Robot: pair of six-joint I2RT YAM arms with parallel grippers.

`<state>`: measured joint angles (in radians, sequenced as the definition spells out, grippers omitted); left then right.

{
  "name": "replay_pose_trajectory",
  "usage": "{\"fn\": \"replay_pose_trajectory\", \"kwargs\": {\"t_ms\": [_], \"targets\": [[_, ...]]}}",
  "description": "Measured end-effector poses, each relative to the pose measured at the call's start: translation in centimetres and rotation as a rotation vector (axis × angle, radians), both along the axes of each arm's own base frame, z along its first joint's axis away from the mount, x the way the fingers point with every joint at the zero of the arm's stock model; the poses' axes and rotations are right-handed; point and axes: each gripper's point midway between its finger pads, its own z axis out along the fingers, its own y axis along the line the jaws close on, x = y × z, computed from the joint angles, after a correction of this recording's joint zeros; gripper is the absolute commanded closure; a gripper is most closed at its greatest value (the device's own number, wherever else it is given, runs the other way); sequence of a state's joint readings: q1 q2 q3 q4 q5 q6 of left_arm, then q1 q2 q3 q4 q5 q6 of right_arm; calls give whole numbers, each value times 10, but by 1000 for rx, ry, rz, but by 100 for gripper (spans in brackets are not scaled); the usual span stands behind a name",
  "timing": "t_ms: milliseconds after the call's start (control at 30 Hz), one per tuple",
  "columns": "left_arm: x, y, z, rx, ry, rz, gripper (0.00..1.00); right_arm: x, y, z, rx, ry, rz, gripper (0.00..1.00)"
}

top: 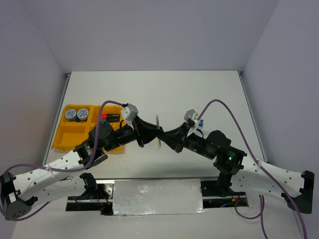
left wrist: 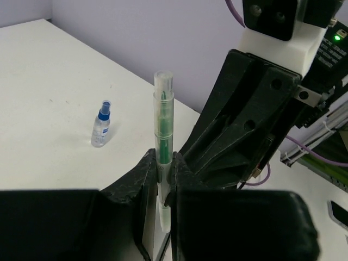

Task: Sort the stationery into containers
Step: Close the pen cap on the pen.

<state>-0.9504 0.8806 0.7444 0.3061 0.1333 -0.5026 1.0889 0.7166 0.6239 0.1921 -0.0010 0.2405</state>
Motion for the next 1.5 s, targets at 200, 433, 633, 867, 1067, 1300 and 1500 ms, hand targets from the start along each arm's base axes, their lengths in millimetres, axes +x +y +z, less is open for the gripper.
{"fn": "replay_pose_trajectory", "kwargs": {"t_ms": [200,433,633,867,1067,1300,1500], "targets": [[-22,-5,9,-8,-75,-133,100,-20,10,6,10,-45,135,61],[-45,1,34,-80,-171,-226,100,-37,13,28,80,-108,234,100],[-43,2,39,-85,-189,-212,9,-45,13,34,102,-118,285,100],[-16,1,62,-40,-127,-85,3,-34,17,18,51,-96,259,100],[-3,15,83,-34,-129,26,17,-20,21,2,5,-64,226,100],[8,21,69,43,-89,93,37,-17,20,-2,-10,-51,213,100],[8,19,55,88,-58,84,60,-12,19,1,-20,-46,183,100]]}}
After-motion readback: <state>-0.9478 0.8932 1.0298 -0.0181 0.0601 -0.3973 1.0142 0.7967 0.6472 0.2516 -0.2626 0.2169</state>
